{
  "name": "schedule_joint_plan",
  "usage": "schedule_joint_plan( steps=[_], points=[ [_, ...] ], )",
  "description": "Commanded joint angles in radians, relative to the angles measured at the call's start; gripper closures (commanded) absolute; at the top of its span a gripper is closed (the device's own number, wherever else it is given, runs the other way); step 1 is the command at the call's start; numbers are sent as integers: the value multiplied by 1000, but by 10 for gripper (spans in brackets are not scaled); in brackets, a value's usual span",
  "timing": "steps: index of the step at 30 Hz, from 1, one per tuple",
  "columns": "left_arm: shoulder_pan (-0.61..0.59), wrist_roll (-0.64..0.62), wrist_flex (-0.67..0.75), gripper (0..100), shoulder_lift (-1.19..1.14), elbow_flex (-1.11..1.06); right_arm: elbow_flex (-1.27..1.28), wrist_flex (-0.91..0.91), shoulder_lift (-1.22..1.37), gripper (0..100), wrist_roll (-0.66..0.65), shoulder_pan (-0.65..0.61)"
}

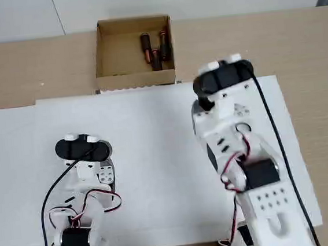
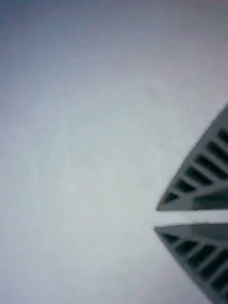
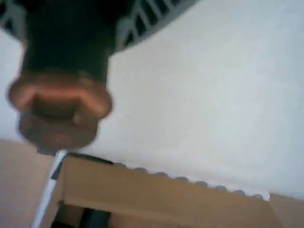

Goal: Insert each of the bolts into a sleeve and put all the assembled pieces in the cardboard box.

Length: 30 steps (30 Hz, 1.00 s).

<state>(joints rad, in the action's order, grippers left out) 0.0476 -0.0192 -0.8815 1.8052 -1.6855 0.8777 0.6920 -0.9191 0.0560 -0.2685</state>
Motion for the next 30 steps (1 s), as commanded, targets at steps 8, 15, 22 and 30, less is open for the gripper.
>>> schedule_joint_plan(
  steps=[8, 15, 22, 30],
  points=[
    [-5, 3, -8, 994, 12, 4, -344, -102, 386, 996, 9, -1],
    [-5, 3, -8, 994, 12, 4, -562, -243, 657, 996, 2, -1],
    [-5, 3, -8, 994, 12, 4, -818, -349, 972, 995, -64, -21],
    [-5, 3, -8, 994, 12, 4, -1151, -447, 1310, 995, -180, -70]
  ],
)
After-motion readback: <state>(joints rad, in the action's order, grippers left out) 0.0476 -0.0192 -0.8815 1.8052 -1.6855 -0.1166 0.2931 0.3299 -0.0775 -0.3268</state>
